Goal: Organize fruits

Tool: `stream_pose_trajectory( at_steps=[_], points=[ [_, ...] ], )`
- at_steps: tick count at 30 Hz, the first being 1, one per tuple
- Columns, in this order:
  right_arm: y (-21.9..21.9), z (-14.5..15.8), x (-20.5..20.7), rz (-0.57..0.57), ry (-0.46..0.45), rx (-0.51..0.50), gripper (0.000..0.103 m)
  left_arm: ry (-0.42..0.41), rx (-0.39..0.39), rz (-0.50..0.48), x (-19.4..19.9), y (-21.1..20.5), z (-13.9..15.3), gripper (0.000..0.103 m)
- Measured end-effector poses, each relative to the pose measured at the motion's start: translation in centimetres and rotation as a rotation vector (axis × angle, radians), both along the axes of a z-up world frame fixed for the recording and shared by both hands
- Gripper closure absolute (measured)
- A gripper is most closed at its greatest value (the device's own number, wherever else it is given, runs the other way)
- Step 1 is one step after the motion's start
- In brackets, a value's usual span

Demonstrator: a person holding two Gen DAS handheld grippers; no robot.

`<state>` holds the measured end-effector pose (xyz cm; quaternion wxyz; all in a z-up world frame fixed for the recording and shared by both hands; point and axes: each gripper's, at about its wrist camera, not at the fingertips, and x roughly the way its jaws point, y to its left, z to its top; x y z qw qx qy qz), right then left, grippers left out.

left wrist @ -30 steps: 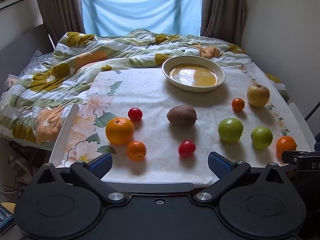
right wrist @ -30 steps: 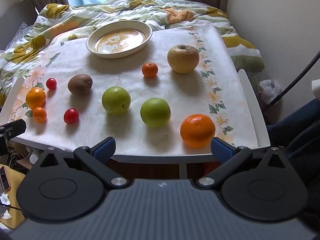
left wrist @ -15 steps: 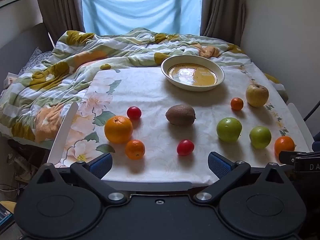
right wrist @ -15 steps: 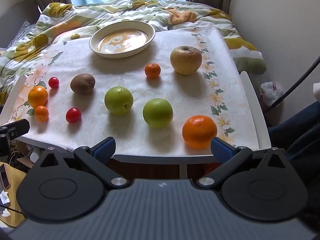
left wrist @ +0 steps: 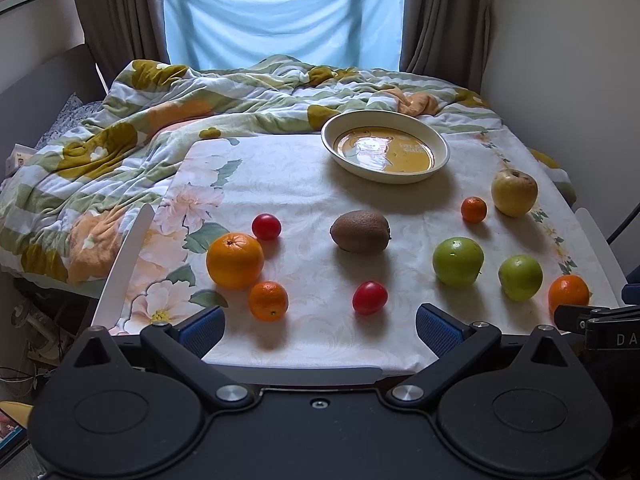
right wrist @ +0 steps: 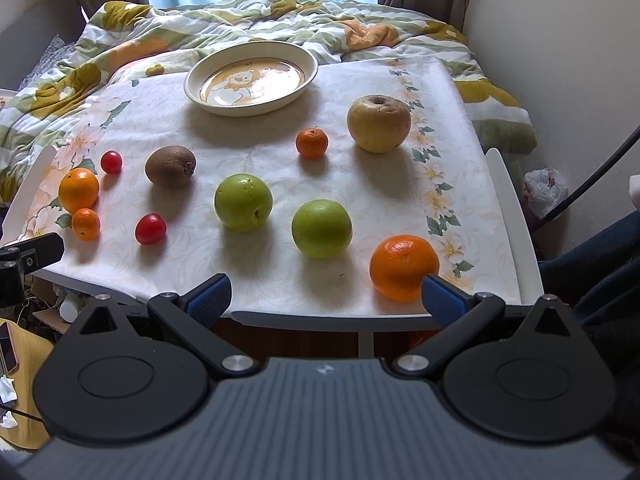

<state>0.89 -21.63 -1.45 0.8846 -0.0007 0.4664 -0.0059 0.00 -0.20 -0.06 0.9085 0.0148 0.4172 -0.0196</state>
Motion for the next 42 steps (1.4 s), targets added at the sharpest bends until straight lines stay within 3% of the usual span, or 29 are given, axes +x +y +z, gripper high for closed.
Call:
stream_pose_trajectory(
  at_steps=[42],
  points=[
    [0.19, -0.17, 0.34, 0.004, 0.009, -0.003, 0.000, 0.003, 0.006, 0.005, 0.81, 0.04, -0.14, 0.000]
  ],
)
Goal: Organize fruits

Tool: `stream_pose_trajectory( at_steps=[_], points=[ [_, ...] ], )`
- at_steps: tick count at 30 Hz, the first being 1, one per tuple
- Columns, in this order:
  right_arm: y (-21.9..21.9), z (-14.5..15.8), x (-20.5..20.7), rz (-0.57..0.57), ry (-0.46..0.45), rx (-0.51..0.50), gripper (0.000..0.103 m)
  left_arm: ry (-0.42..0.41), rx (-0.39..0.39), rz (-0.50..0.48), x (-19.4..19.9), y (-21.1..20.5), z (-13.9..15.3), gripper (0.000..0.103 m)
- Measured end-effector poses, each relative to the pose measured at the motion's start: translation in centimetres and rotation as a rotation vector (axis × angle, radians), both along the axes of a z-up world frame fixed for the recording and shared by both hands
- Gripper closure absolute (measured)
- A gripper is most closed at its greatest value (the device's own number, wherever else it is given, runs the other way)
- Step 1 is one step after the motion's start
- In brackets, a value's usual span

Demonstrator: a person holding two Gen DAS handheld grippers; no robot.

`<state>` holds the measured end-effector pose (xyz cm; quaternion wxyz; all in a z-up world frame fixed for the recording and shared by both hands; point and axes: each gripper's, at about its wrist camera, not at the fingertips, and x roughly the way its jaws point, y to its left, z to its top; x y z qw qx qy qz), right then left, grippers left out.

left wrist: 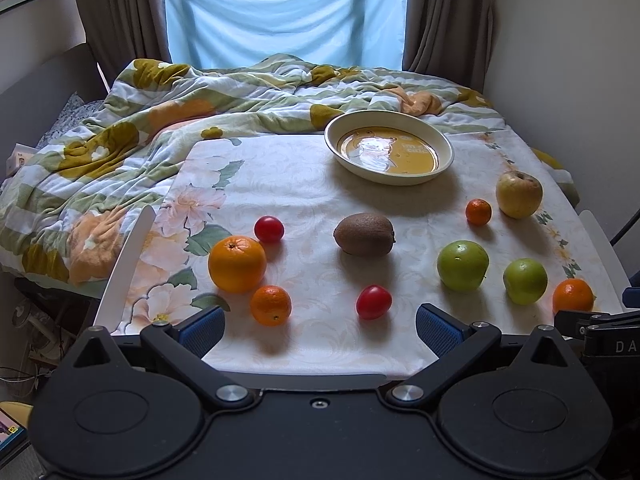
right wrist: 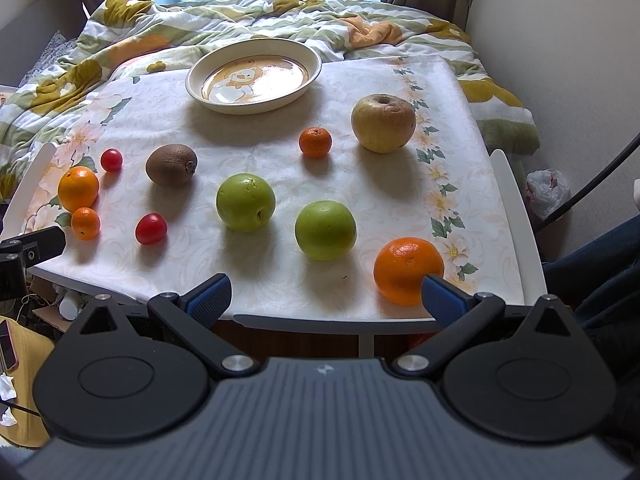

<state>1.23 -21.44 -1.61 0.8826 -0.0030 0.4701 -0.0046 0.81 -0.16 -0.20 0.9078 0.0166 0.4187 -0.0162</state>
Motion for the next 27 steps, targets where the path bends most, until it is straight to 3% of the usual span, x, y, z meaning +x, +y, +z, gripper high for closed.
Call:
stream_pose_trajectory(
  at_steps=[19, 27],
  points=[
    [0.3, 0.1, 0.2, 0.006, -0.003, -0.001, 0.000, -0.006, 0.005, 0.015, 0.0, 0.2, 0.3, 0.000],
    [1.0, 1.0, 0.3, 0.069, -0.021, -0.012, 0.000, -0.010, 0.009, 0.083, -0.5, -0.3, 1.0, 0.000]
  ],
)
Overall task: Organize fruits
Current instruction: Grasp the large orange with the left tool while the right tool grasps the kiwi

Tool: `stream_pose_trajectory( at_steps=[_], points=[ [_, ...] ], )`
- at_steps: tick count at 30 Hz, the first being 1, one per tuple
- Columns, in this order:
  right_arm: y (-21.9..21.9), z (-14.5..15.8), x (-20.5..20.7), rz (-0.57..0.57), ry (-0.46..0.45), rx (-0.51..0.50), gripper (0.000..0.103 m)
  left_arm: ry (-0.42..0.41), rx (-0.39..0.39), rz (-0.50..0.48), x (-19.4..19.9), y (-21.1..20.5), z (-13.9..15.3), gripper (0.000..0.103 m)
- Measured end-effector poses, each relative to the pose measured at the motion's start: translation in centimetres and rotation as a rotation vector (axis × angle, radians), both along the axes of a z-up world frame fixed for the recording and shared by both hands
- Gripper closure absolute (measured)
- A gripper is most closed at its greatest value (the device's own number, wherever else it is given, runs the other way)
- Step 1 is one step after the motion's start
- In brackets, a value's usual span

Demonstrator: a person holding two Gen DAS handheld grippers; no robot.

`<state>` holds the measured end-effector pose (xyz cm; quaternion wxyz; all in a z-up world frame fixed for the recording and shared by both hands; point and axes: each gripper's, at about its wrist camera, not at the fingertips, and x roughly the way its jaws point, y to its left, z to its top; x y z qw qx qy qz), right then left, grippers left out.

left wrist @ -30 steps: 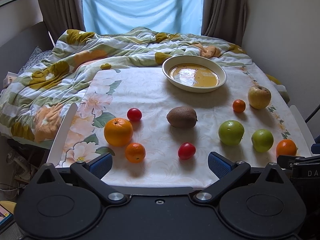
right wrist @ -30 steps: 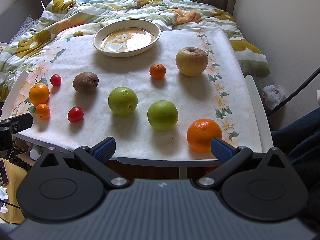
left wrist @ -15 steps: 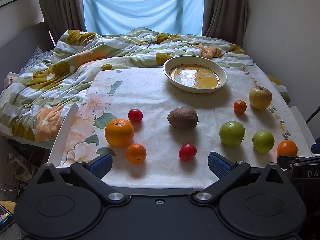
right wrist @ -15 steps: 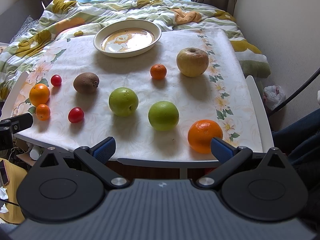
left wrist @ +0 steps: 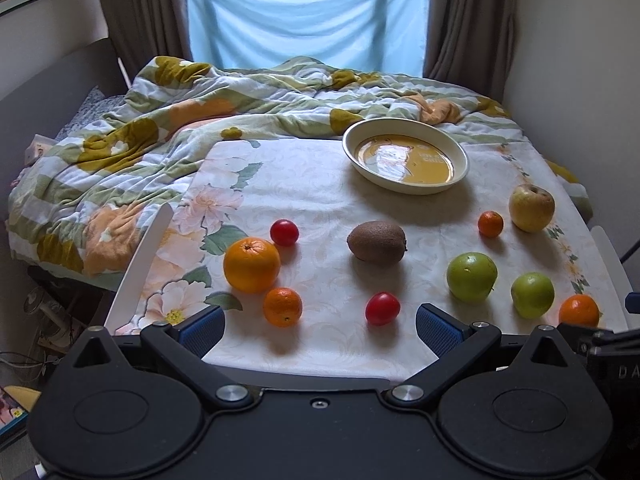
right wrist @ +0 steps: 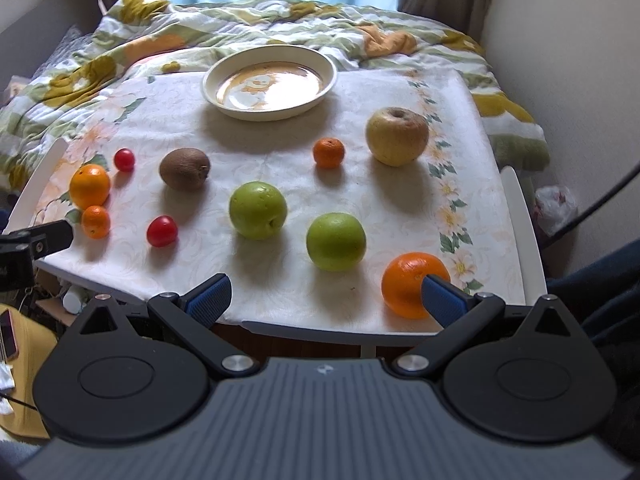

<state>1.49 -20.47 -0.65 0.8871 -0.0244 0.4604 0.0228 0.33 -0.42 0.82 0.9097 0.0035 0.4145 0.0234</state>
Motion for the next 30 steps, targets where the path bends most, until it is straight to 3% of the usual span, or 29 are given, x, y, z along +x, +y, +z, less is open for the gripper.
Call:
stream_pose_trajectory(
  at_steps=[6, 17, 26, 30],
  points=[
    [0.7, 0.5, 0.4, 0.130, -0.018, -0.001, 0.000, 0.002, 0.021, 0.091, 0.2, -0.2, 0.5, 0.000],
    [2.9, 0.7, 5.6, 0.353, -0.049, 0.050, 0.000, -0.010, 0.064, 0.247, 2.8, 2.6, -0.3, 0.000],
    [6.6, -1.3, 11.0, 0.409, -0.050, 0.061, 0.000, 0.015, 0.036, 0.196, 7.3, 5.6, -2.8, 0.000],
    [8.1, -2.5, 13.0, 0.416, -0.031, 0.071, 0.000, 0.064, 0.021, 0.145, 9.3, 6.7, -4.3, 0.000]
  ],
)
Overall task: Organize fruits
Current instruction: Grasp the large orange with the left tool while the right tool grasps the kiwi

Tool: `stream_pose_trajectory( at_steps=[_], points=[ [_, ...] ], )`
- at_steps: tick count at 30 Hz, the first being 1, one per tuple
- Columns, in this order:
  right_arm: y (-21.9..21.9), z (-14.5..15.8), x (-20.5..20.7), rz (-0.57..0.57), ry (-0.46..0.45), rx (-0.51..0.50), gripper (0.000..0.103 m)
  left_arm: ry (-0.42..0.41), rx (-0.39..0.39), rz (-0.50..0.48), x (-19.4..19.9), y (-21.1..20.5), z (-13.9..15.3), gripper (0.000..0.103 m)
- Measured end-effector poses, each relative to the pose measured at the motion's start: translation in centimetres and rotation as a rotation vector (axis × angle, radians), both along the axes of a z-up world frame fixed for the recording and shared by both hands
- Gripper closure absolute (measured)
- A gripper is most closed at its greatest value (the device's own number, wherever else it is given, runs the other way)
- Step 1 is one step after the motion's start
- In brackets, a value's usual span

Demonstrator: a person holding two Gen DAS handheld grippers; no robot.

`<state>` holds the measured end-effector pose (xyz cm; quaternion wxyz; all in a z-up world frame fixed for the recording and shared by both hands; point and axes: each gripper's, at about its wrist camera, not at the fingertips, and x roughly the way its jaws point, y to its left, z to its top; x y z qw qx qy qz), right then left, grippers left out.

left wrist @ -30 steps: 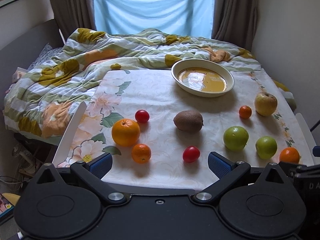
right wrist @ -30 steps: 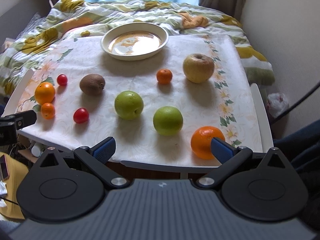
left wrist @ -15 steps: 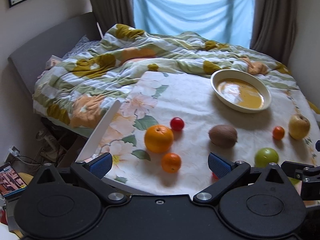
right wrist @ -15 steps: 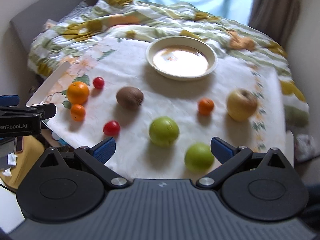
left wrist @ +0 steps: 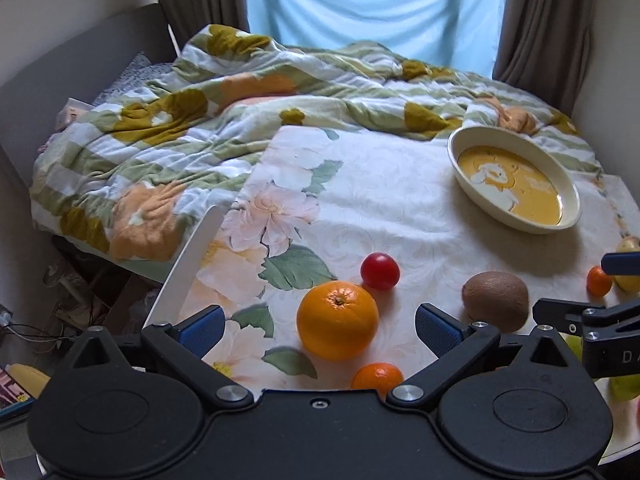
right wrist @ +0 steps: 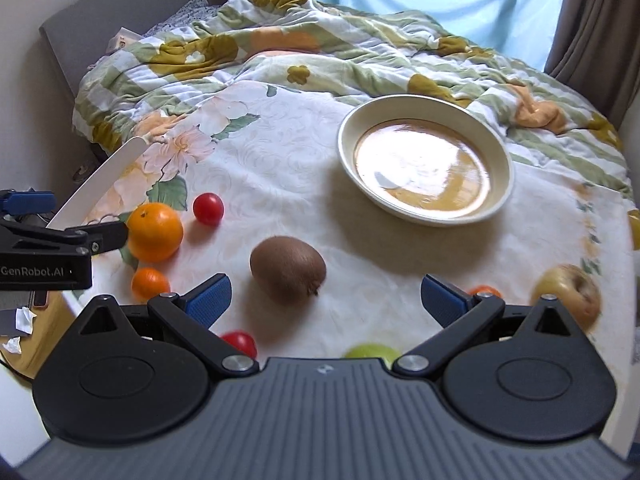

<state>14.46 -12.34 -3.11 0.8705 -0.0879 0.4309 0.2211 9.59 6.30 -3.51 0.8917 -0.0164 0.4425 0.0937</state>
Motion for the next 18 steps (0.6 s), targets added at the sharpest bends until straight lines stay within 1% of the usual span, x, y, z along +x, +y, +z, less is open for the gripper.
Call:
stream_pose_trajectory(
  at_steps=[2, 5, 7, 8, 9, 10, 11, 13, 17, 18],
  points=[
    [0.7, -0.7, 0.9, 0.002, 0.014, -0.002, 0.000, 0.041, 0.011, -0.040, 1.0, 0.2, -1.0, 0.000],
    [1.7, -1.8, 2.1, 0.002, 0.034, -0.026, 0.000, 0.082, 0.017, -0.078, 2.1, 0.5, -2.3, 0.002],
    [2.2, -2.5, 2.7, 0.005, 0.048, -0.039, 0.000, 0.097, 0.014, -0.092, 2.6, 0.7, -3.0, 0.002],
    [2.4, -2.8, 3.0, 0.005, 0.056, -0.044, 0.000, 0.102, 0.012, -0.101, 2.9, 0.9, -3.3, 0.004],
    [2.5, -3.1, 3.3, 0.006, 0.064, -0.047, 0.000, 0.105, 0.008, -0.111, 3.0, 0.9, -3.5, 0.006],
    [2.6, -3.4, 3.5, 0.006, 0.073, -0.049, 0.000, 0.112, 0.002, -0.121, 3.3, 1.1, -3.8, 0.012],
    [2.8, -3.7, 3.7, 0.004, 0.084, -0.050, 0.000, 0.121, -0.007, -0.131, 3.5, 1.1, -4.0, 0.015],
    [3.0, -4.1, 4.1, 0.002, 0.102, -0.047, 0.000, 0.134, -0.022, -0.150, 3.8, 1.1, -4.4, 0.018],
    [3.4, -4.8, 4.4, 0.000, 0.124, -0.047, 0.000, 0.154, -0.038, -0.185, 4.0, 0.9, -4.9, 0.034],
    [3.5, -4.9, 4.5, 0.000, 0.130, -0.048, 0.000, 0.155, -0.044, -0.193, 4.0, 0.9, -5.0, 0.036]
  ],
)
